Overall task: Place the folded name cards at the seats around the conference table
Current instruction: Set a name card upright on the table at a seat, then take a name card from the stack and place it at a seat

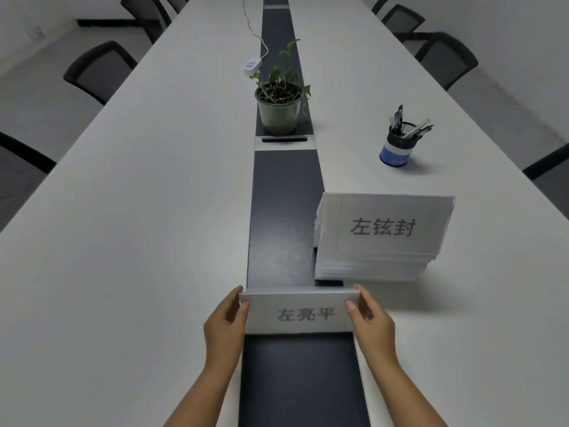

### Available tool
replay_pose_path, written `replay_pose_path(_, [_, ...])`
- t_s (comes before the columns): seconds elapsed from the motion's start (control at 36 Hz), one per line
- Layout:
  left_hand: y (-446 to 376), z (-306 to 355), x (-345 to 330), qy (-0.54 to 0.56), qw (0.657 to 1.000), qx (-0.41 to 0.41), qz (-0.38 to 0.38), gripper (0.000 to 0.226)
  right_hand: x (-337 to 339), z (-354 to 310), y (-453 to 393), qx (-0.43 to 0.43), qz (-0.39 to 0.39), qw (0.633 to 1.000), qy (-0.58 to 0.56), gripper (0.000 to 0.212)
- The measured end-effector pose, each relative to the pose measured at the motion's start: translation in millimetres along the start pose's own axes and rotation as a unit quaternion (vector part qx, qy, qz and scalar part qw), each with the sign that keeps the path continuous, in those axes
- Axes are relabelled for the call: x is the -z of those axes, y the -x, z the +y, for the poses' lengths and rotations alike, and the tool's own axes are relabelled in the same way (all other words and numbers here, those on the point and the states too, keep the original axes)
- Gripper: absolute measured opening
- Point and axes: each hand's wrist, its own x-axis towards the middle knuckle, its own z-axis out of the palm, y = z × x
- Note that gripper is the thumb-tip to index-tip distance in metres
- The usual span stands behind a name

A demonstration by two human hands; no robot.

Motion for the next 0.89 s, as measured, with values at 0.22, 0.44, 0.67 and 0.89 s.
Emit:
replay_pose_path(0.22, [-1, -3, 0, 0.016, 1.000, 0.010, 0.014, 0.036, 1, 2, -3, -0.002, -0.009, 1.000, -0.001, 0.042])
replay_pose_path(0.44, [-2, -2, 1, 0.017, 1.000, 0.016, 0.016, 0.035, 2, 2, -4, -0.008, -0.012, 1.000, 0.001, 0.041])
replay_pose_path(0.67, [-3, 0, 3, 0.010, 1.000, 0.014, -0.010, 0.037, 2, 2, -2, -0.013, -0.014, 1.000, 0.000, 0.042])
replay_pose_path(0.89, [-3, 3, 12, -0.056, 0.998, -0.021, 0.000, 0.059, 13, -6, 5, 0.011, 0.022, 0.999, -0.024, 0.061])
